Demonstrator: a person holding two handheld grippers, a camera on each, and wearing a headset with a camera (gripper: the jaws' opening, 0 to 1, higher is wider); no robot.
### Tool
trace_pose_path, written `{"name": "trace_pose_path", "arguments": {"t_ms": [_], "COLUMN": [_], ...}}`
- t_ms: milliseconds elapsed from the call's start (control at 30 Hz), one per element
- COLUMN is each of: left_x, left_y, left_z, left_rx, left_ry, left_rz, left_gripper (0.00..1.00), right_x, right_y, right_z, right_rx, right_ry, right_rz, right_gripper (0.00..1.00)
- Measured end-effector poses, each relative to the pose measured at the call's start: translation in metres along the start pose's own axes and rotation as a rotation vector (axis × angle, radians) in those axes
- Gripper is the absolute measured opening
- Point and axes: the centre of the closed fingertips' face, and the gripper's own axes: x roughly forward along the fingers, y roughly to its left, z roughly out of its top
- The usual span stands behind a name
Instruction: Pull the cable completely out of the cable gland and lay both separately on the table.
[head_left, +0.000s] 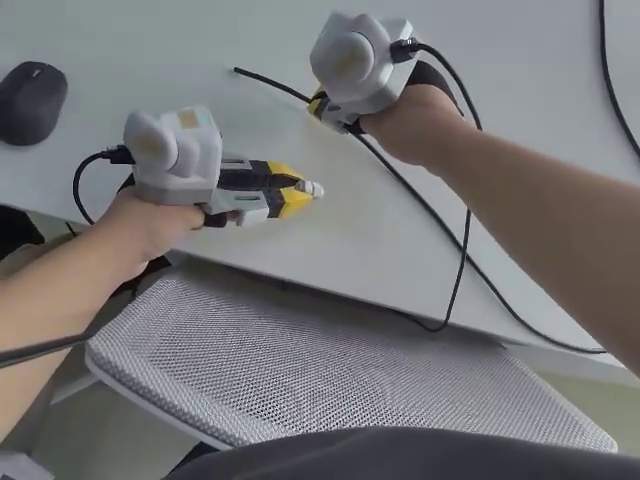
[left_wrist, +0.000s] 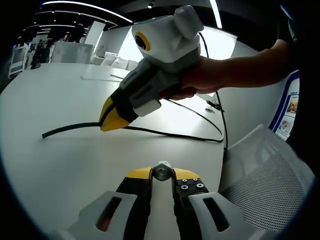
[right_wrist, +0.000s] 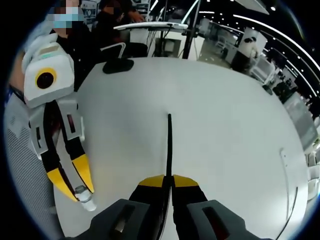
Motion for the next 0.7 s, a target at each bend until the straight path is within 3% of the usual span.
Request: {"name": "trace_pose_path", "arguments": {"t_ms": [133,700], "left_x": [0.002,0.003], "left_y": [0.001,0.003], "left_z": [-0.003,-0.009], "left_rx": [0.010,0.041], "left_ry": [0.014,0.047], "left_rz": [0.002,0.016], "left_gripper": [0.15,0.16], "right_x": [0.008,0.013], "right_y": [-0.002,-0.001], "right_z": [-0.003,-0.006], "right_rx": [0.004,0.022], "right_ry": [0.000,0.000], "right_rz": [0.002,0.004], "right_gripper": [0.00,0.00]}}
